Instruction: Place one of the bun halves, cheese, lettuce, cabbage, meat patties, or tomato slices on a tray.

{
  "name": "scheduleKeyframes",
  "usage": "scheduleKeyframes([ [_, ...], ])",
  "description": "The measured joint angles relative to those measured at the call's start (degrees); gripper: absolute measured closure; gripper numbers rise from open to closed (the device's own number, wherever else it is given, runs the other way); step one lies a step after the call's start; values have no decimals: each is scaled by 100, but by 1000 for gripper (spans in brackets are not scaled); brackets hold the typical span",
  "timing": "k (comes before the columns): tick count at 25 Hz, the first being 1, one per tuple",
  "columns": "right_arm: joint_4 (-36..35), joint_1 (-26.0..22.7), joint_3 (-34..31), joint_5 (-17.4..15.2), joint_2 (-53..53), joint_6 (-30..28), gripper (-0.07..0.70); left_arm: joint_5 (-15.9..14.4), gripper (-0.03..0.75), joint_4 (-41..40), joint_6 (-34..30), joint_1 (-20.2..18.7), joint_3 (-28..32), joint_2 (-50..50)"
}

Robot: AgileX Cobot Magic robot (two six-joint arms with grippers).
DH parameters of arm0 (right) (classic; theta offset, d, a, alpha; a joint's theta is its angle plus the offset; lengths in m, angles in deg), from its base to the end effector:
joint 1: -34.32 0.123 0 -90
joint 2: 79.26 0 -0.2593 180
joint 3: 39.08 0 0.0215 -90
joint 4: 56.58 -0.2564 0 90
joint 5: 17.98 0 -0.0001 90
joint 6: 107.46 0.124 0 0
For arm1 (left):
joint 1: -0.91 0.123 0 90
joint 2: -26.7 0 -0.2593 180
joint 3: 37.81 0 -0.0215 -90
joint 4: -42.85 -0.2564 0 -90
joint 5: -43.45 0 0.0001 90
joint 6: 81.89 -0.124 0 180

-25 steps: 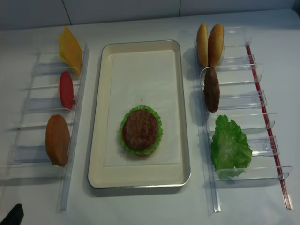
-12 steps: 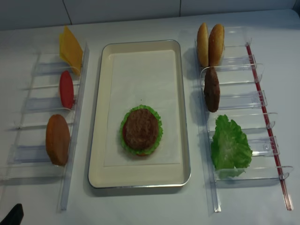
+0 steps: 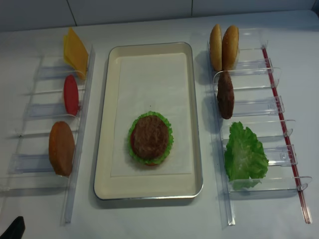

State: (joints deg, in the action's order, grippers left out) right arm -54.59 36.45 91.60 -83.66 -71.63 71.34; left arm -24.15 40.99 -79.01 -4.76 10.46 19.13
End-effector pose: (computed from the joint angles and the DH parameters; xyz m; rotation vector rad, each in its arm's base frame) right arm 0.0506 -0.0020 0.2484 -0.0590 2.1391 -0.0327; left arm 0.0466 -0.0009 0.2506 0.0484 2.1538 -0.0470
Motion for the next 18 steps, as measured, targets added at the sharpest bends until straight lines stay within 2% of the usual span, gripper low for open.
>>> scheduleKeyframes([
  [18,10,-9,0,0,0,48,200,0,293,0,0,0,0,0],
])
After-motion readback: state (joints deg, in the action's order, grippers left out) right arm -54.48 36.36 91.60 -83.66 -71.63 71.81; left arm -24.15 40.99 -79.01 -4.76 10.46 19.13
